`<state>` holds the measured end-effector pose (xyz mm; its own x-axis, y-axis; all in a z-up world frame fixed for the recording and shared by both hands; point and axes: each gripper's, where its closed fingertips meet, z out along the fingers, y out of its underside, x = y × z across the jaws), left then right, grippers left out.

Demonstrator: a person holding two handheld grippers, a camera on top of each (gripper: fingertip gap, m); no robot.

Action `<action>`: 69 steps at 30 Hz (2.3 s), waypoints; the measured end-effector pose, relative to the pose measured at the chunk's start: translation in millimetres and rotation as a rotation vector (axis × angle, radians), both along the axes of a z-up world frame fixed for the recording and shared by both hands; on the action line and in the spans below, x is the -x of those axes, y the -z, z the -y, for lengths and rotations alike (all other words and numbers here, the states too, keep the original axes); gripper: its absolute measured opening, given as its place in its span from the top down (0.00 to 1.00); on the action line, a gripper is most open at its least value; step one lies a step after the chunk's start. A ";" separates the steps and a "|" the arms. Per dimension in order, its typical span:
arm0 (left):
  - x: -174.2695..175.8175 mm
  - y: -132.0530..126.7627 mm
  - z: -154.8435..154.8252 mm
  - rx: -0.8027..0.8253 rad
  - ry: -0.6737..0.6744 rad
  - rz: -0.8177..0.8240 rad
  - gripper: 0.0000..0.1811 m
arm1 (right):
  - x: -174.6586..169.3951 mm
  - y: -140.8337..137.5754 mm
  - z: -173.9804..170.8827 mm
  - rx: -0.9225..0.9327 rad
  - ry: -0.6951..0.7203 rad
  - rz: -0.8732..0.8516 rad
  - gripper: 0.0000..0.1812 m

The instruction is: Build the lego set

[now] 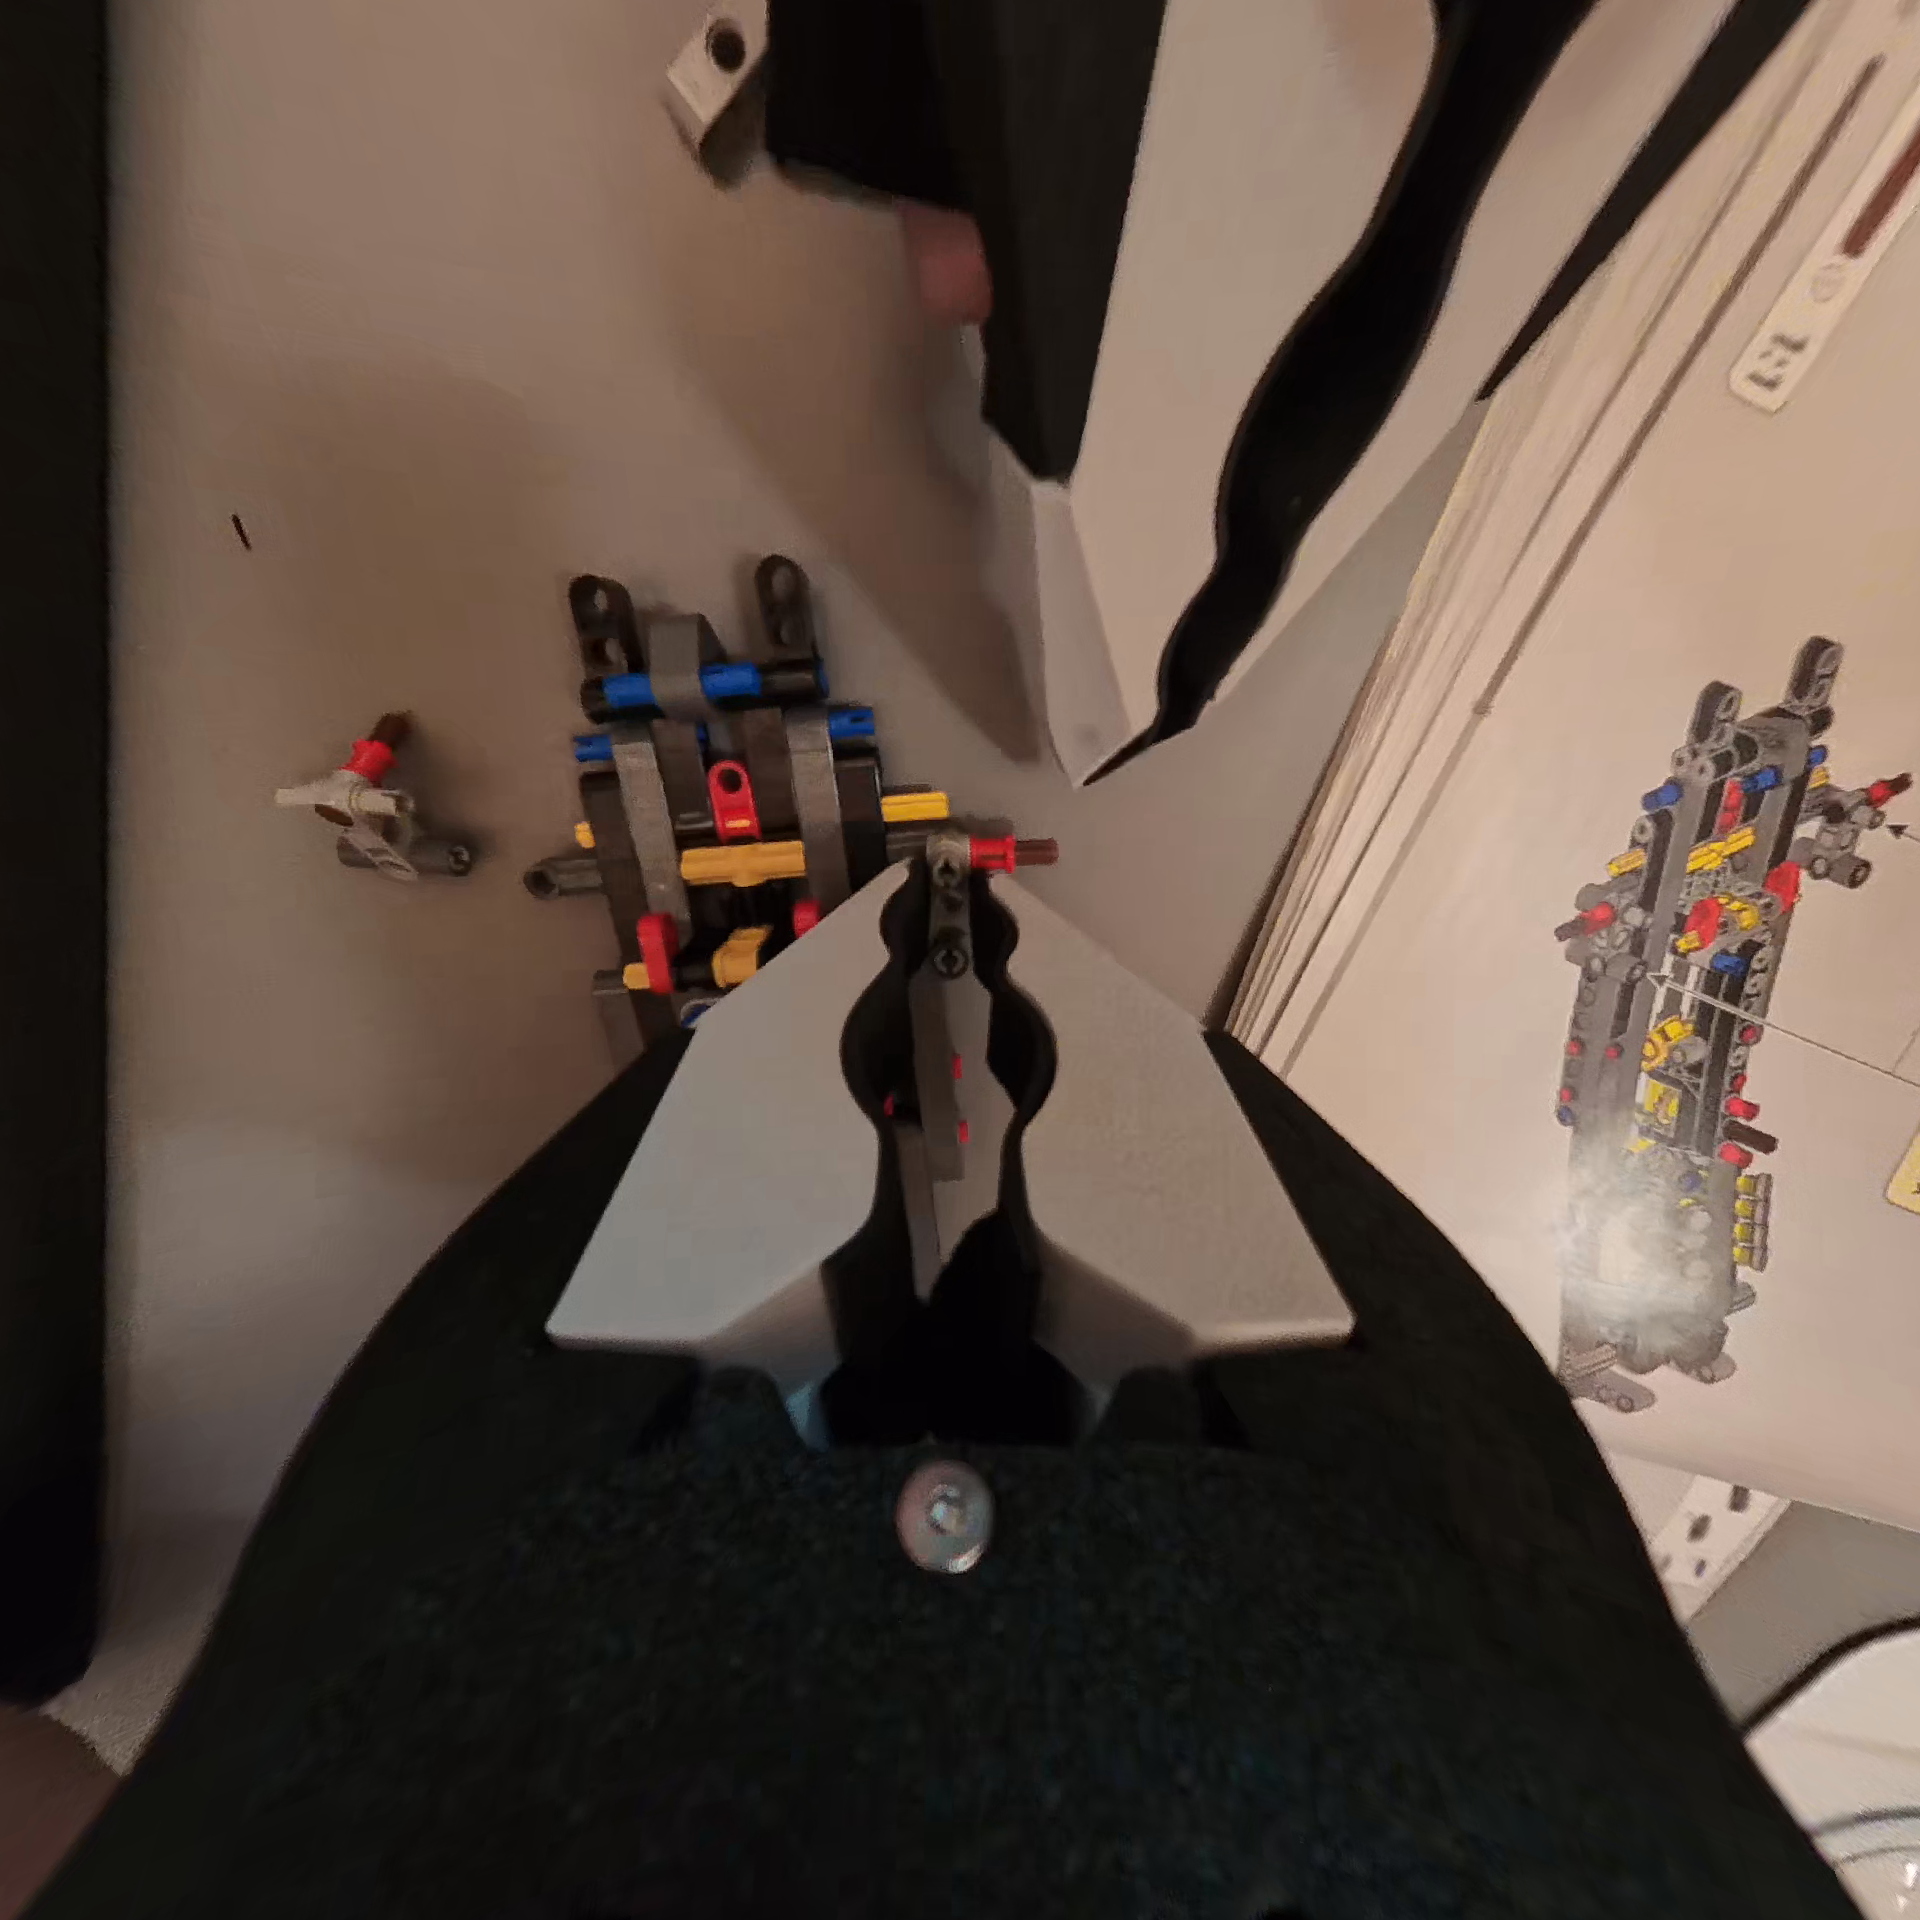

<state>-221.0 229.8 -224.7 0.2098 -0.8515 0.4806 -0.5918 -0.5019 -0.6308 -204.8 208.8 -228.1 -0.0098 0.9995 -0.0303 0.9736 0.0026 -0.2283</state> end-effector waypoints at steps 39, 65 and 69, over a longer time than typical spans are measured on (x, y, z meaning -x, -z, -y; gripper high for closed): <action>-28.8 -60.0 22.3 0.214 0.036 0.386 0.86 | -8.6 -64.6 -13.7 -0.898 0.046 -0.303 0.97; -18.2 -56.1 0.8 0.114 -0.050 0.332 0.82 | -1.3 -41.9 -10.2 -0.583 0.080 -0.408 0.96; -2.0 -53.1 -29.7 0.038 -0.185 0.303 0.82 | -1.4 -21.7 -7.6 -0.329 0.082 -0.403 0.97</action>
